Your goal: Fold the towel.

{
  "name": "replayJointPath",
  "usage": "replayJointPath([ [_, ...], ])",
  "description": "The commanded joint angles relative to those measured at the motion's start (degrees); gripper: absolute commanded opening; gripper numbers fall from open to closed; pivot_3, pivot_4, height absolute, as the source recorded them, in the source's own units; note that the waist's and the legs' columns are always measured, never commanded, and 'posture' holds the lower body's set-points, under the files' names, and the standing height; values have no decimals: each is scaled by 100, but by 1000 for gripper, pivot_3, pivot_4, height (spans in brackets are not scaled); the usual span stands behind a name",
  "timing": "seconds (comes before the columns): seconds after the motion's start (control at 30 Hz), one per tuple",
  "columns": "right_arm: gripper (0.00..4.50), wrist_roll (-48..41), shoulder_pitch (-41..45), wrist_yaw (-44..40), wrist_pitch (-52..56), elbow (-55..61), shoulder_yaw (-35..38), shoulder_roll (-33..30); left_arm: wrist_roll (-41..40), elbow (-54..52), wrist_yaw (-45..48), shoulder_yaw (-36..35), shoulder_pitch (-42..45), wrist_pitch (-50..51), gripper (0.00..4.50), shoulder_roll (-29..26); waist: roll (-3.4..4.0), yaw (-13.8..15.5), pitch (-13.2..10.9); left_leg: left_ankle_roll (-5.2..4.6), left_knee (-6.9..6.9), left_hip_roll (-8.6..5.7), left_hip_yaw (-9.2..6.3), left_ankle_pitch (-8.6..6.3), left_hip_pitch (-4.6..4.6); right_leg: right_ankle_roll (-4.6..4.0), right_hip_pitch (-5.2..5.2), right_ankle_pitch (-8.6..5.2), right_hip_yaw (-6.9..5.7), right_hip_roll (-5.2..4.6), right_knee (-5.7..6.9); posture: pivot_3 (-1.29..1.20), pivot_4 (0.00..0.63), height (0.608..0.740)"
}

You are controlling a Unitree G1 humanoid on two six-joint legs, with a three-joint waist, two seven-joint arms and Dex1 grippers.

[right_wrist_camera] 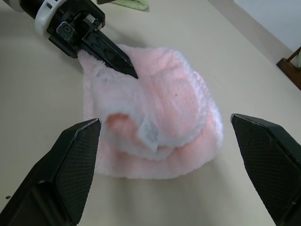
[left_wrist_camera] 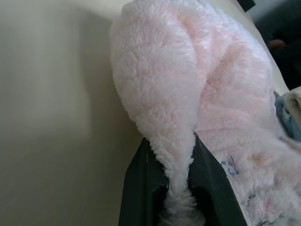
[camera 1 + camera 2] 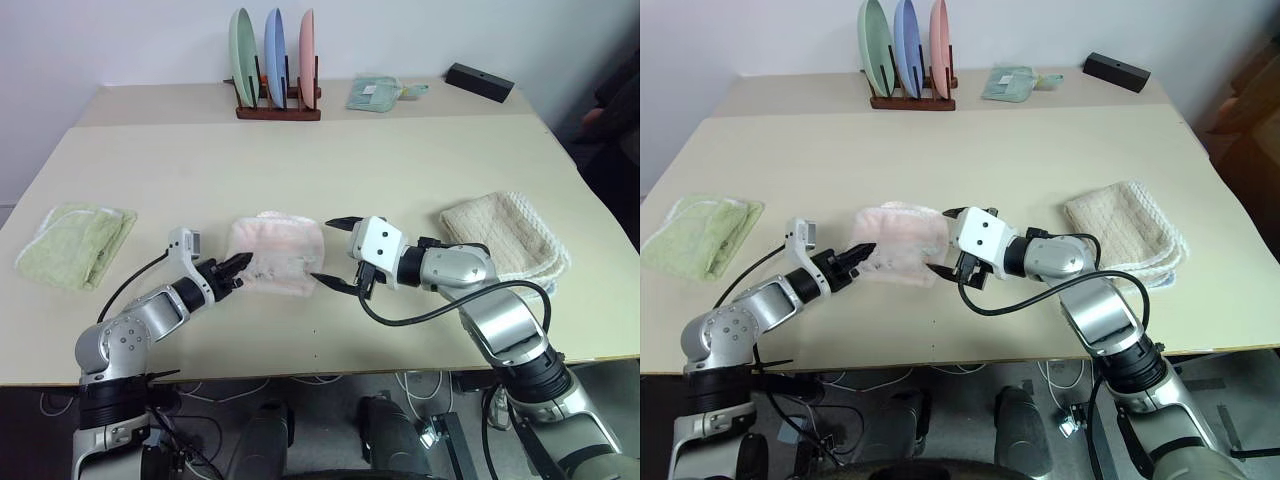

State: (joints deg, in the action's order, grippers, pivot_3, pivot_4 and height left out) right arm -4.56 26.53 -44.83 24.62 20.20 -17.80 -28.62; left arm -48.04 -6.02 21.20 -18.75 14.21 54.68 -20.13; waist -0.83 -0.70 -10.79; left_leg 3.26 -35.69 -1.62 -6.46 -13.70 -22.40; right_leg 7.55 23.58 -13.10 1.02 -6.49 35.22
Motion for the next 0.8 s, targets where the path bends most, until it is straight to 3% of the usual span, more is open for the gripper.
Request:
replayJointPath([
  [0.03,4500,96,5,38,-171,254,-72,34,184,-580,-265,-77,142,-549,71,105,-1,-4,-1,0,0,0,0,0,0,0,0,0,0,0,0,0,150,740],
  [0.17,4500,132,-32,53,-161,277,-88,65,277,-427,-1428,-1001,697,-1422,71,475,-11,0,-6,1,-1,1,-1,1,0,-2,1,1,-1,0,0,0,150,740],
  [0.33,4500,144,-93,41,-200,214,-112,66,1044,112,-2647,-2017,1448,-3090,71,263,-14,-24,-8,2,3,1,0,1,0,0,5,2,-1,1,-3,0,150,740],
  [0.5,4500,150,-92,12,-280,143,-147,85,1038,1024,-3444,-3009,1824,-4113,71,56,-19,-8,-9,2,2,0,0,1,-1,1,3,2,-1,1,-7,0,150,740],
  [0.6,4500,173,-99,19,-333,102,-156,88,894,1302,-3701,-3240,1612,-4126,71,127,-23,12,-7,2,1,-1,0,1,-1,2,0,2,-1,1,-7,0,150,740],
  [0.8,4500,221,-160,39,-366,114,-152,80,506,1370,-3493,-2934,968,-3159,71,228,-44,16,-4,3,-9,-2,-4,1,-1,3,-8,3,-6,1,-5,0,150,740],
])
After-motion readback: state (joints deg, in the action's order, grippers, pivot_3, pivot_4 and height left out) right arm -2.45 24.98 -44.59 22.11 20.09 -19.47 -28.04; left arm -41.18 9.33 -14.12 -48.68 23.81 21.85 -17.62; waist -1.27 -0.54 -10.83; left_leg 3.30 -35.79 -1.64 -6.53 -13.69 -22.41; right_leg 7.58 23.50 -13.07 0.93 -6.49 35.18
